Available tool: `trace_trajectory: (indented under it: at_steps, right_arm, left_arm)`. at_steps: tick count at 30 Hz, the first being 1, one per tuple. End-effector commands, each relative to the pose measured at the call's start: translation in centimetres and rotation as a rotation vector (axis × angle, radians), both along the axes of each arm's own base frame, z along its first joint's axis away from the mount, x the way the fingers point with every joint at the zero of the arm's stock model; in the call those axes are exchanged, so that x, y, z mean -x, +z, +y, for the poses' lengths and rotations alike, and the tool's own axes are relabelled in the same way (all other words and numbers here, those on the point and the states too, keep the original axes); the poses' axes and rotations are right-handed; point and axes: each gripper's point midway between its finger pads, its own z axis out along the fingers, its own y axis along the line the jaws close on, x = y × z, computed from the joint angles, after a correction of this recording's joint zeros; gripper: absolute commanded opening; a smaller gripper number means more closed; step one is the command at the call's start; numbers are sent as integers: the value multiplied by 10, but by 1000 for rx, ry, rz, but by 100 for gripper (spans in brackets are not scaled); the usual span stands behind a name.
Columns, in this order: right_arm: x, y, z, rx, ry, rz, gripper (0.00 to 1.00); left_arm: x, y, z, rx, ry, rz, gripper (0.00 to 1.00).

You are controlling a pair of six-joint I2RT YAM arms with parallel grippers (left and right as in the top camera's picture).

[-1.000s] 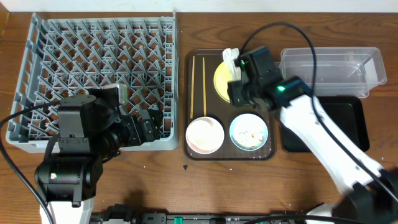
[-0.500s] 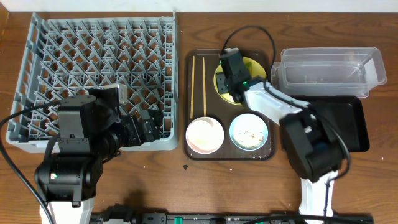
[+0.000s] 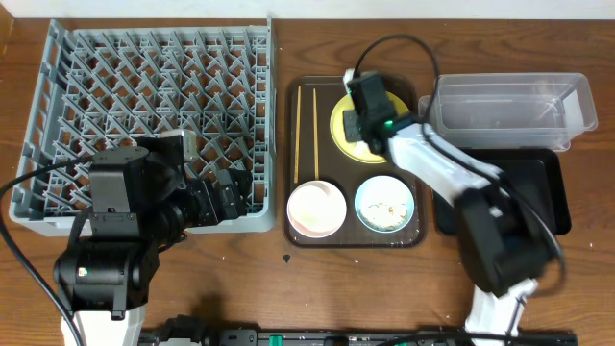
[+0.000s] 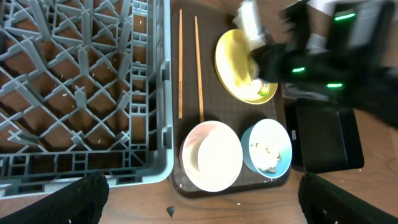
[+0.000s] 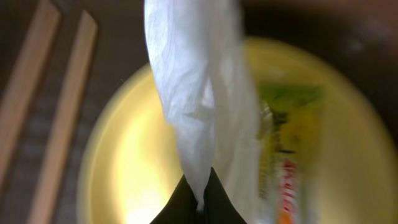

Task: Sort waste into correct bins and load items into the dishwasher
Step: 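Carry the tissue with the right gripper into the clear plastic bin, then grasp the green snack wrapper on the yellow plate with the right gripper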

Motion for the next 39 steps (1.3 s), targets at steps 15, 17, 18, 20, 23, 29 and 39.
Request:
trace_trajectory:
  at_steps: [15, 17, 18, 20, 23, 29, 39]
  right_arm:
    - [-10, 83, -225, -217, -825, -125, 1]
    - [-12, 69, -240, -218, -854, -96, 10]
    - [-12, 63, -244, -226, -859, -84, 26]
    - [-20, 58, -247, -235, -821, -82, 74]
    - [-31, 72, -232, -240, -635, -104, 99]
    - [-7, 129, -140, -386, -210, -90, 99]
    - [47, 61, -61, -29, -75, 117, 97]
  left_arm:
    - [0, 9, -3, 9, -11, -22, 98]
    - [0, 9, -3, 8, -11, -22, 98]
    - [0, 9, -3, 8, -11, -22, 98]
    - [0, 9, -3, 8, -11, -22, 98]
    - [0, 9, -3, 8, -11, -22, 98]
    - [0, 9, -3, 9, -11, -22, 98]
    - [0, 9, -3, 8, -11, -22, 98]
